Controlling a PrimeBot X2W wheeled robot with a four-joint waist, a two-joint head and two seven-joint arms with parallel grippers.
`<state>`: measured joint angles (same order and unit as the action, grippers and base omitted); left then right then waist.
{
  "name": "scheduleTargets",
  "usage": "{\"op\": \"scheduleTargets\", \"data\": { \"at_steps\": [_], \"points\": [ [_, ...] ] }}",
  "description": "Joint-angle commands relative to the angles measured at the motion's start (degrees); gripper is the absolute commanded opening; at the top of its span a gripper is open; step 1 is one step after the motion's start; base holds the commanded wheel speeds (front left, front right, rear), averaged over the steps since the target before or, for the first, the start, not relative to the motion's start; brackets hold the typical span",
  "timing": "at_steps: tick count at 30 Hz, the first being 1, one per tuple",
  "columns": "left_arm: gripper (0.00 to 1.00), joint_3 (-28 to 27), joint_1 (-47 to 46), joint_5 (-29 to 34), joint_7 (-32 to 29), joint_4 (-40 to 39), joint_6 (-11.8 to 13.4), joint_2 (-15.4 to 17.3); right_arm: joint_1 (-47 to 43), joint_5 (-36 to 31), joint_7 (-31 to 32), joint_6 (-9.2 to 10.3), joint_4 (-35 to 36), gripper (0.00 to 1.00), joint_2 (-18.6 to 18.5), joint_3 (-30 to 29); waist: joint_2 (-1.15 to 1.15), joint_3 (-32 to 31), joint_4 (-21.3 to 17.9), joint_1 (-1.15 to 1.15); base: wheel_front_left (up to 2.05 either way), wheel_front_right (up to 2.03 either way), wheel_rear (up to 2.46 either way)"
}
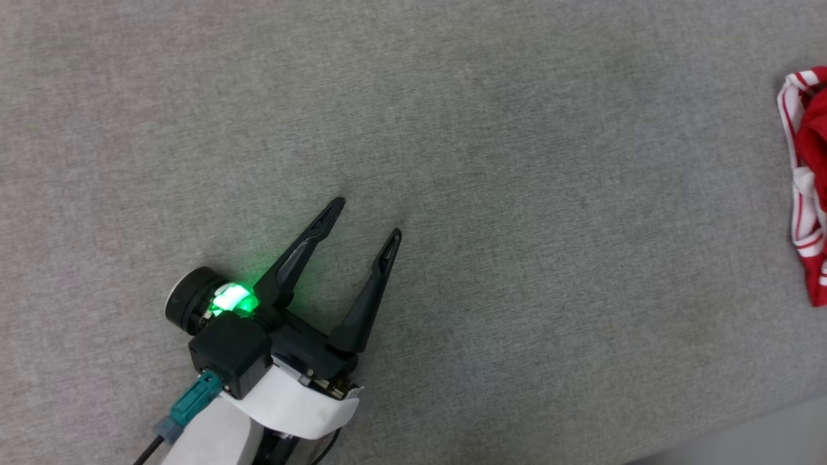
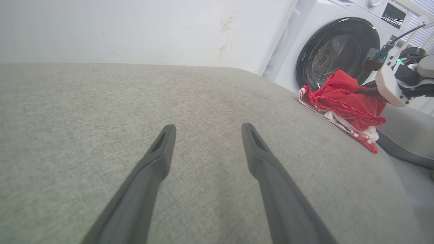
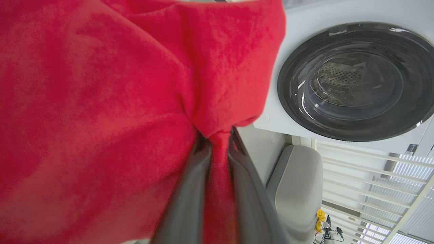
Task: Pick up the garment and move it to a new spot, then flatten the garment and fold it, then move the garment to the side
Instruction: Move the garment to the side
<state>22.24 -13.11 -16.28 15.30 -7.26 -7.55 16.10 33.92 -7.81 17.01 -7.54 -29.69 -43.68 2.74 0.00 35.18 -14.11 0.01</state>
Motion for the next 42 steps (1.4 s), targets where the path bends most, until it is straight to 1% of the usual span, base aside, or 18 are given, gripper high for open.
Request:
{"op": "scheduleTargets", "data": {
  "at_steps": [1, 2, 6, 9, 12, 17, 19, 22, 24, 26, 29, 33, 37, 39, 42],
  "points": [
    [1.00, -0.52, 0.46, -0.01, -0.29, 1.47, 0.19, 0.78, 1.06, -0.78, -0.48, 0.10, -0.33, 0.20, 0.38, -0.72, 0.00, 0.07, 0.40, -0.01, 0.00, 0.00, 0.00],
    [1.00, -0.53, 0.41, -0.03, -0.29, 1.50, 0.19, 0.64, 1.18, -1.40, -0.85, 0.10, -0.84, 1.00, 0.79, -1.81, 0.00, -0.06, 0.63, -0.01, 0.00, 0.00, 0.00],
    [1.00, -0.71, 0.50, -0.14, -0.28, 1.39, 0.18, -0.29, 1.29, -3.68, -2.03, 0.10, -1.72, 1.00, 2.52, -4.49, 0.00, -1.59, 1.33, -0.01, 0.00, 0.00, 0.00],
    [1.00, -1.09, 0.98, -0.30, -0.23, 1.29, 0.17, -1.17, 1.27, -4.54, -2.70, 0.10, -1.75, 1.00, 3.70, -5.64, 0.00, -4.03, 1.69, -0.01, 0.00, 0.00, 0.00],
    [1.00, -1.62, 1.47, -1.04, -0.23, 1.66, 0.14, -1.97, 1.65, -4.06, -3.89, 0.10, -0.93, 1.00, 5.34, -7.09, 0.00, -7.45, 2.15, -0.01, 0.00, 0.00, 0.00],
    [1.00, -5.67, 4.41, -1.43, -0.23, 2.85, 0.14, -3.47, 0.43, -1.99, -7.57, 0.10, 2.09, 1.00, 9.21, -7.25, 0.00, -14.82, 3.12, -0.01, 0.00, 0.00, 0.00],
    [1.00, -7.59, 5.84, -1.81, -0.23, 3.24, 0.14, -3.95, -0.58, -0.64, -9.36, 0.10, 3.99, 1.00, 11.17, -7.34, 0.00, -17.82, 3.80, -0.01, 0.00, 0.00, 0.00],
    [1.00, -10.97, 8.06, -2.21, -0.22, 3.47, 0.14, -4.63, -2.70, 2.60, -11.99, 0.08, 7.47, 1.00, 15.74, -6.73, 0.00, -21.91, 4.82, -0.01, 0.00, 0.00, 0.00],
    [1.00, -12.98, 9.69, -1.59, -0.22, 3.67, 0.14, -5.10, -4.63, 4.29, -13.59, 0.10, 10.42, 1.00, 17.80, -6.74, 0.00, -24.34, 5.66, -0.01, 0.00, 0.00, 0.00],
    [1.00, -14.77, 11.24, -0.95, -0.23, 3.70, 0.14, -5.94, -7.06, 6.97, -15.00, 0.09, 13.40, 1.00, 21.31, -7.41, 0.00, -26.38, 6.52, -0.01, 0.00, 0.00, 0.00],
    [1.00, -18.00, 13.83, -0.13, -0.23, 3.67, 0.15, -7.08, -11.20, 9.23, -17.44, 0.09, 17.55, 1.00, 24.89, -7.89, 0.00, -28.97, 7.44, -0.01, 0.00, 0.00, 0.00],
    [1.00, -20.76, 16.62, 1.45, -0.23, 3.62, 0.14, -8.95, -17.16, 11.52, -20.87, 0.09, 21.08, 1.00, 28.65, -7.63, 0.00, -31.24, 8.79, -0.01, 0.00, 0.00, 0.00],
    [1.00, -22.39, 18.31, 2.48, -0.23, 4.16, 0.14, -9.71, -23.05, 13.34, -24.11, 0.08, 24.39, 1.00, 32.65, -7.80, 0.00, -32.35, 10.16, -0.01, 0.00, 0.00, 0.00],
    [1.00, -23.33, 18.57, 4.02, -0.23, 4.04, 0.29, -9.50, -25.73, 12.26, -25.42, 0.10, 25.51, 1.00, 33.81, -8.12, 0.00, -32.62, 10.75, -0.01, 0.00, 0.00, 0.00],
    [1.00, -24.63, 19.39, 3.77, -0.23, 4.61, 0.25, -10.37, -28.65, 11.10, -27.06, 0.07, 26.09, 1.00, 36.63, -7.33, 0.00, -32.86, 11.38, -0.01, 0.00, 0.00, 0.00]
  ]
}}
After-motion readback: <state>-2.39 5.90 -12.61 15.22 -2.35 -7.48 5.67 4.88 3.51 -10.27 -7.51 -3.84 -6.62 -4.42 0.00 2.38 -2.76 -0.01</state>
